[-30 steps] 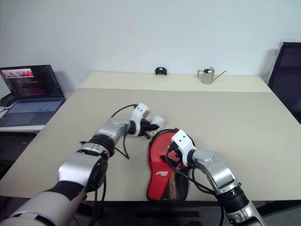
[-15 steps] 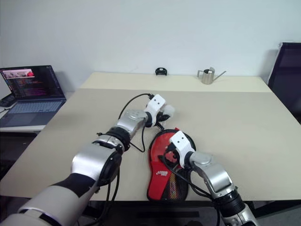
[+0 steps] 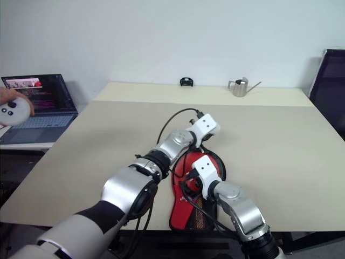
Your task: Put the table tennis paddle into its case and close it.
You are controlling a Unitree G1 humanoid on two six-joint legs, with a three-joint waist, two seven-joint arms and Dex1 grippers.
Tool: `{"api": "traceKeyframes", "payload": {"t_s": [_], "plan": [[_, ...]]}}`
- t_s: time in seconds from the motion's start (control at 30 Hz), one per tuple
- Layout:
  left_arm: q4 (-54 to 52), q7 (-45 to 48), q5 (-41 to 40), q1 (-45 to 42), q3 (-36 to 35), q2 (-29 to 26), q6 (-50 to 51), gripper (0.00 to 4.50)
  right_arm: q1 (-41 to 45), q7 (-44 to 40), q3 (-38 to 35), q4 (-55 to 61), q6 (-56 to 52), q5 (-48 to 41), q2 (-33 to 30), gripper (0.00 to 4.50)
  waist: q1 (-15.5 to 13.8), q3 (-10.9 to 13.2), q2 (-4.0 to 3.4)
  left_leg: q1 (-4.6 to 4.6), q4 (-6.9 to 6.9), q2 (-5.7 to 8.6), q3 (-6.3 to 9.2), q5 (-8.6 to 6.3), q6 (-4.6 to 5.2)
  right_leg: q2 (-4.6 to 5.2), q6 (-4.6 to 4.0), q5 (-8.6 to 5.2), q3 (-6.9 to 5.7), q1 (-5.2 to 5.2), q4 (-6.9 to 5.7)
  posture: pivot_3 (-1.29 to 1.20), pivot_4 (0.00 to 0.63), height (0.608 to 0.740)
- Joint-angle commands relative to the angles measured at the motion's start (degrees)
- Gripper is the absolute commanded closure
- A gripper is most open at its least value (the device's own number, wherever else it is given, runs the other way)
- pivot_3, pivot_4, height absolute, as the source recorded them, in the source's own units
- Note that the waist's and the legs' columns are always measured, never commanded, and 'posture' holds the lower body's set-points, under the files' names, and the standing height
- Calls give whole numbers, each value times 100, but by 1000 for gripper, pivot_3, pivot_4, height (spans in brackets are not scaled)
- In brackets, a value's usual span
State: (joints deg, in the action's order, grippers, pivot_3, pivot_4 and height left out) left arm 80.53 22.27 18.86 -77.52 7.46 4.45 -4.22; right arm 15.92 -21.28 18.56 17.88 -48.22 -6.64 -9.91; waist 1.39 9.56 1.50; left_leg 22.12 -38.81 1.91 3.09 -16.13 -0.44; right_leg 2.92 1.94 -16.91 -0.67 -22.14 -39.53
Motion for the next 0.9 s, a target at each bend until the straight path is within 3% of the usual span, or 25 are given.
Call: {"api": "traceKeyframes", "payload": {"t_s": [0.03,0.3,0.53,0.57,0.83,0.9], "plan": [[-184,-11,56,-507,20,353,-362,4391,-359,70,141,-279,-530,-47,10,0,-9,0,0,0,1,2,1,0,0,0,1,-1,0,1,2,0,150,740],[-184,449,77,-407,57,788,-487,4391,-408,178,130,-226,-562,-54,52,0,5,-1,-3,0,8,24,8,-1,1,9,17,-10,1,3,9,0,150,740],[-127,862,315,-33,339,537,-185,4391,-310,177,131,-319,-532,-62,80,0,14,-2,-4,-4,8,29,11,-1,2,12,18,-10,2,6,7,0,150,740],[-124,944,304,8,337,484,-129,3661,-307,168,139,-324,-529,-65,75,0,16,-2,-4,-6,9,30,11,-1,2,11,18,-10,3,7,7,0,150,740],[-136,924,558,142,560,163,-52,917,-186,43,189,-443,-477,-68,8,0,32,-2,-4,-11,9,30,11,-1,3,11,18,-10,4,9,6,0,150,740],[-144,924,521,119,511,43,-20,917,-101,-29,190,-537,-431,-63,-39,0,46,-2,-4,-15,9,29,11,-1,3,11,18,-10,5,9,3,0,150,740]]}}
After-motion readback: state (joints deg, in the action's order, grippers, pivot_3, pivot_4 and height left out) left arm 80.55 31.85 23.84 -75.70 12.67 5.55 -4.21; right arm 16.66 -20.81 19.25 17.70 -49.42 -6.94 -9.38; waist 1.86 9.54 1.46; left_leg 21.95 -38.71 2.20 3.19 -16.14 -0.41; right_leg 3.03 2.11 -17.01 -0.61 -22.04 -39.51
